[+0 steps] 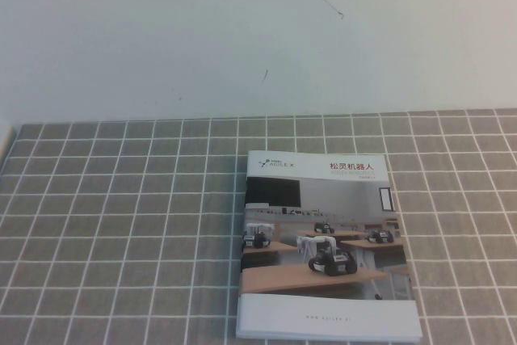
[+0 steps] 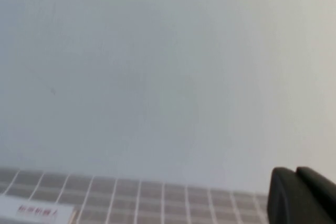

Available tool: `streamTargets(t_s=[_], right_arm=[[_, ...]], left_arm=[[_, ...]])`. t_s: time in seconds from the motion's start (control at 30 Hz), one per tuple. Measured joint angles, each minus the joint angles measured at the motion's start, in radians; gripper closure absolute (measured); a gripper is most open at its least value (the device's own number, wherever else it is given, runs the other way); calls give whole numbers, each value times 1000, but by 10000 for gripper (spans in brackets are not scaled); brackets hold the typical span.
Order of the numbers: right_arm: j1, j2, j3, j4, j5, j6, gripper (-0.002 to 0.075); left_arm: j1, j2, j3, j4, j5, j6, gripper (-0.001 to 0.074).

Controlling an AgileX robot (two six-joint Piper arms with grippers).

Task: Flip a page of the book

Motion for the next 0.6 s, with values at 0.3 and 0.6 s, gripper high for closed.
streamTargets(t_s=[0.3, 0.6], right_arm=[[0, 389, -137, 319, 330, -152, 729], [0, 761, -138, 794, 370, -621, 729]], left_arm=[[-2, 435, -42, -343, 79, -2, 738], [-200, 855, -173, -494, 181, 228, 738]])
